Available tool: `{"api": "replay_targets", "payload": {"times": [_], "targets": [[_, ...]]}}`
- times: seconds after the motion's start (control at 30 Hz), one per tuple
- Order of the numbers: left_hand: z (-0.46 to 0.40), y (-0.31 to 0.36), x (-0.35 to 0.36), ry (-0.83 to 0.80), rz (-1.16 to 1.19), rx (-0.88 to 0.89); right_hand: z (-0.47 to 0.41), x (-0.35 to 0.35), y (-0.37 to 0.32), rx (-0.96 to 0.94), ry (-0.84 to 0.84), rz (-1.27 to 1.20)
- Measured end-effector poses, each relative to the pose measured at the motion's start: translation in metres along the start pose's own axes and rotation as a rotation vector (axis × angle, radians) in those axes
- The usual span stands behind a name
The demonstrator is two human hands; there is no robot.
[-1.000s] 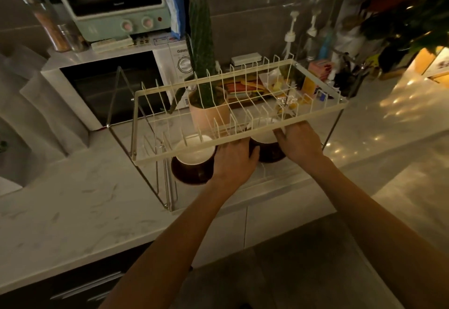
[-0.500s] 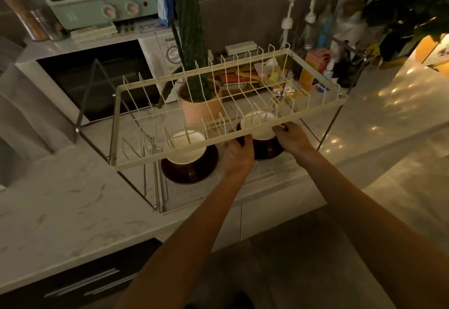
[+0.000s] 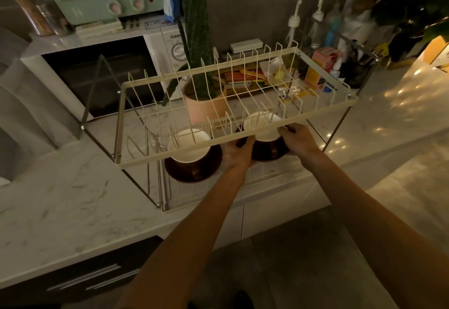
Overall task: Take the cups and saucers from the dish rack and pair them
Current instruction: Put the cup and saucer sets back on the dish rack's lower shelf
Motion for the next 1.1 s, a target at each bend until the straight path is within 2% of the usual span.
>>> {"api": "replay_targets", "payload": {"times": [0.83, 1.1], "targets": [[0.009, 0.002, -0.007, -0.022, -0.079, -0.010, 0.004, 0.006, -0.002, -0.002, -0.040, -0.020], [0.021, 0.016, -0.014, -0.076, -0.233, 0.031, 0.013, 0.005, -0.019, -0.099, -0.033, 0.133]]}}
Point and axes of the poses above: each hand's wrist, its own z-axis away from the middle knuckle, its own x-axis out of the palm, y = z × x, the point moved 9 cm from there along -z, towards the middle knuckle, and after that the axes turned 5 degrees about z, right-handed, at the moved point
